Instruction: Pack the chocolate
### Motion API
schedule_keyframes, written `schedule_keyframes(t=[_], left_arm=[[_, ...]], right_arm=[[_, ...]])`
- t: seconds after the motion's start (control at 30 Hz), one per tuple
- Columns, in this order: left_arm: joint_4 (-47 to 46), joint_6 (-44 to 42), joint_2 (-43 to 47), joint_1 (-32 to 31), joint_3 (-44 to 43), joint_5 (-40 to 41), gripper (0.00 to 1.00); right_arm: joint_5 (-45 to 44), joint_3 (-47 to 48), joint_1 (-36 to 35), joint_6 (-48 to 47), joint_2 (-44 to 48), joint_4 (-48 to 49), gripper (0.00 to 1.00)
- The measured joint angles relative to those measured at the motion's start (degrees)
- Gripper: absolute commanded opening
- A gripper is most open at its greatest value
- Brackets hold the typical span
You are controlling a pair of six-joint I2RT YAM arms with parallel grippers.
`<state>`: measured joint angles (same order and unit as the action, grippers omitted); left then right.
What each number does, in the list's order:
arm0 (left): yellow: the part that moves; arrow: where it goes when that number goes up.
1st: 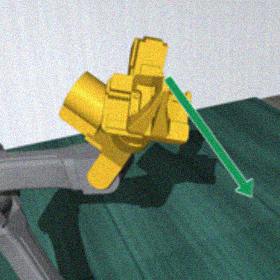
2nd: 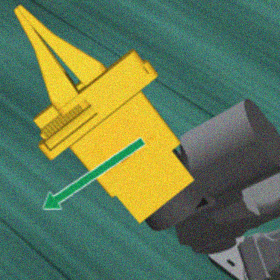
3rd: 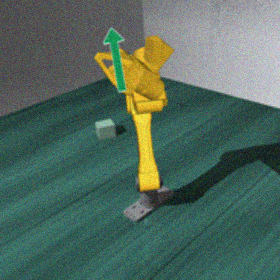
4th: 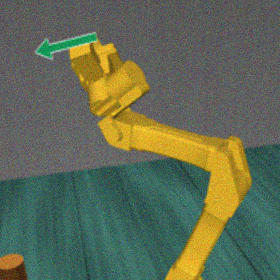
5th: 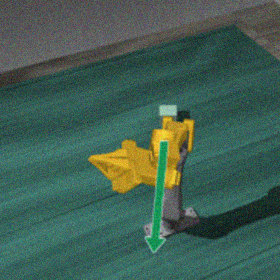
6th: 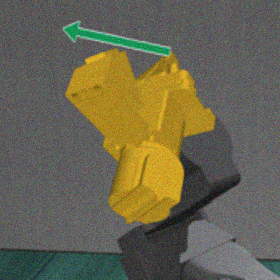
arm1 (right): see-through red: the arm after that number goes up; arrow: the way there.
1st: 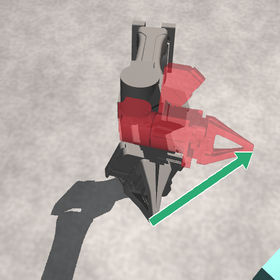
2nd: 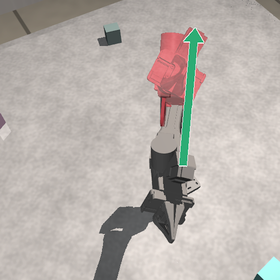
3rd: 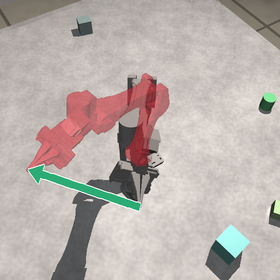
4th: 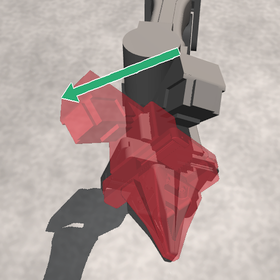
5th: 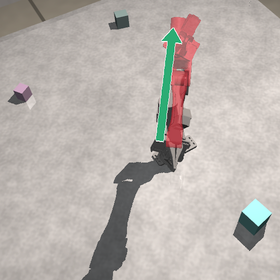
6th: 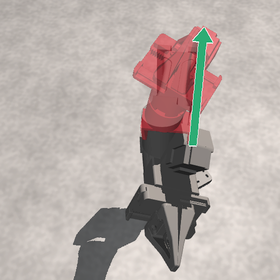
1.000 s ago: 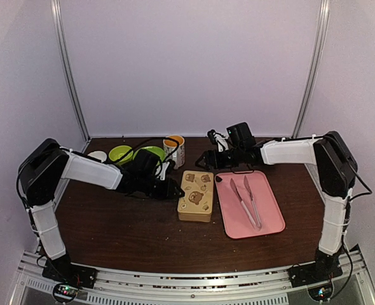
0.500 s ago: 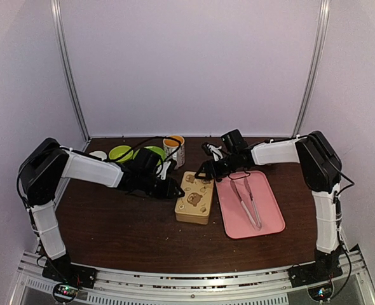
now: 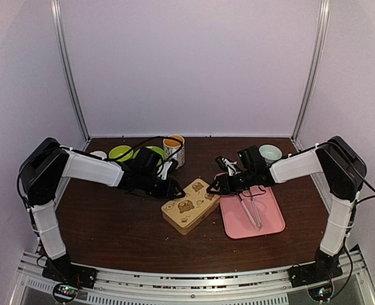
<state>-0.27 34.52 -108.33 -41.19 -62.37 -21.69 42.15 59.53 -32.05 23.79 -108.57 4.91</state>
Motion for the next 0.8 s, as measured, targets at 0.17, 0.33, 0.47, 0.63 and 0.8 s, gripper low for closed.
schedule_keyframes(t=[0.17, 0.33, 0.47, 0.63, 0.8], left_arm=[[-0.02, -0.42, 0.00, -0.02, 0.00, 0.02, 0.34], [-0.02, -0.72, 0.00, -0.17, -0.07, 0.35, 0.34], [0.44, -1.31, -0.35, -0.61, -0.57, 0.98, 0.34], [1.01, -2.05, -0.74, -0.83, -1.51, 1.60, 0.34], [1.97, -2.95, -0.74, -0.90, -2.14, 2.23, 0.34]], right_arm=[[-0.98, -4.98, -0.70, 4.76, 2.25, 5.84, 0.31], [-3.08, -7.80, -1.33, 7.93, 3.17, 10.27, 0.25], [-5.33, -9.09, -2.23, 9.68, 3.39, 11.32, 0.23], [-7.50, -10.91, -3.41, 12.85, 3.96, 14.21, 0.24], [-9.92, -13.99, -5.77, 17.18, 4.39, 19.65, 0.24]])
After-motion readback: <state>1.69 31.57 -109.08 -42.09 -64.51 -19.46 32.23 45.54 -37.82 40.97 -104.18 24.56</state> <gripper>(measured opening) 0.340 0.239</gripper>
